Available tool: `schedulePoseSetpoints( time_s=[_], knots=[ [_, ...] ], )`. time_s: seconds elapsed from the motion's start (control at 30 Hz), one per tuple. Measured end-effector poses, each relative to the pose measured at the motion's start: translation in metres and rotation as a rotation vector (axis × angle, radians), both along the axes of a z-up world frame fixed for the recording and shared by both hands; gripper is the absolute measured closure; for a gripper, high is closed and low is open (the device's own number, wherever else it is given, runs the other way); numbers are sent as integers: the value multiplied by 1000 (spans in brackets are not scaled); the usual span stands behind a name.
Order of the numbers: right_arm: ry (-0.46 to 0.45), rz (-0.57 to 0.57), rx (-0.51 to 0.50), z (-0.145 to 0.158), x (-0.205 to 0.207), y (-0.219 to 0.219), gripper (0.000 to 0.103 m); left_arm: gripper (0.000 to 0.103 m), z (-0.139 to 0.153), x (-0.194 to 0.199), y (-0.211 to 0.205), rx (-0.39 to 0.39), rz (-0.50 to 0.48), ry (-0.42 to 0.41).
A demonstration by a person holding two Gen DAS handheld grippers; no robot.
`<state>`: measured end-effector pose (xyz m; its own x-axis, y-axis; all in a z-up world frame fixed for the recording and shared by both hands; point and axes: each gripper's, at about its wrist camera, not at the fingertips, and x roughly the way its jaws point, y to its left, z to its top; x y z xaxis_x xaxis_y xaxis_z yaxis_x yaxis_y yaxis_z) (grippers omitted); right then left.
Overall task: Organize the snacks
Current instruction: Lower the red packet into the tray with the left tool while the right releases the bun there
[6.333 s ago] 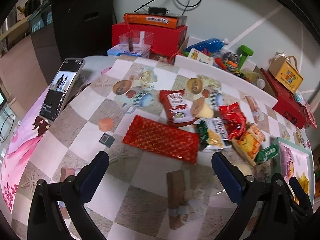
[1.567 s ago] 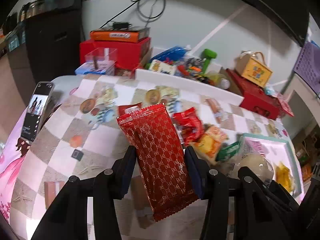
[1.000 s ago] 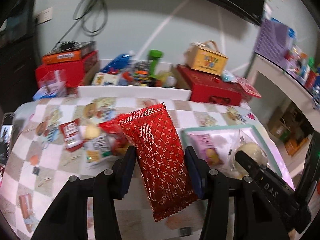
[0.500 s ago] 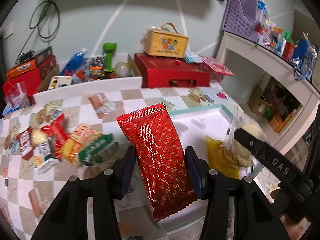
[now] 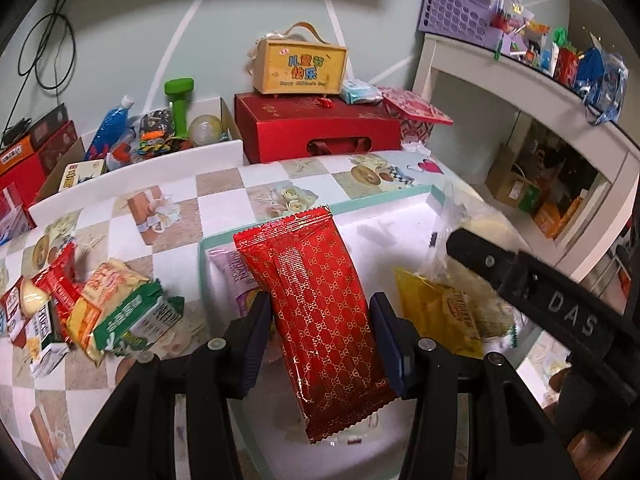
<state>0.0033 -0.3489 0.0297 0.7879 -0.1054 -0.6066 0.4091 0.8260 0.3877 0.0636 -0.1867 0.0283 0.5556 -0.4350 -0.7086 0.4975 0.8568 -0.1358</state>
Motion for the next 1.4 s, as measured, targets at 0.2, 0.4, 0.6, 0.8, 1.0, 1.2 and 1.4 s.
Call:
schedulePoseSetpoints(
  time_s=[0.2, 0.4, 0.6, 0.8, 1.0, 1.2, 1.4],
  knots=[
    [16, -5, -31, 1, 24, -11, 36, 51, -11, 21, -13, 5, -15, 38],
    [43, -5, -50, -6, 43, -22, 36, 51, -12, 40, -24, -6, -16, 46],
    [71, -9, -63, -15, 53, -30, 31, 41, -13, 53, -37, 17, -16, 51],
    [84, -25, -41, -16, 50, -36, 31, 38, -8, 50, -32, 24, -4, 59],
    [95, -12, -66, -5, 44, -26, 22, 21, 0, 47, -10, 35, 64, 78],
    [118, -12, -138, 2, 37, -10, 0, 6, -1, 49, 25, 66, 219, 56],
    [128, 5, -162, 5, 35, 8, 0, 2, 2, 47, 56, 59, 301, 16]
  ],
)
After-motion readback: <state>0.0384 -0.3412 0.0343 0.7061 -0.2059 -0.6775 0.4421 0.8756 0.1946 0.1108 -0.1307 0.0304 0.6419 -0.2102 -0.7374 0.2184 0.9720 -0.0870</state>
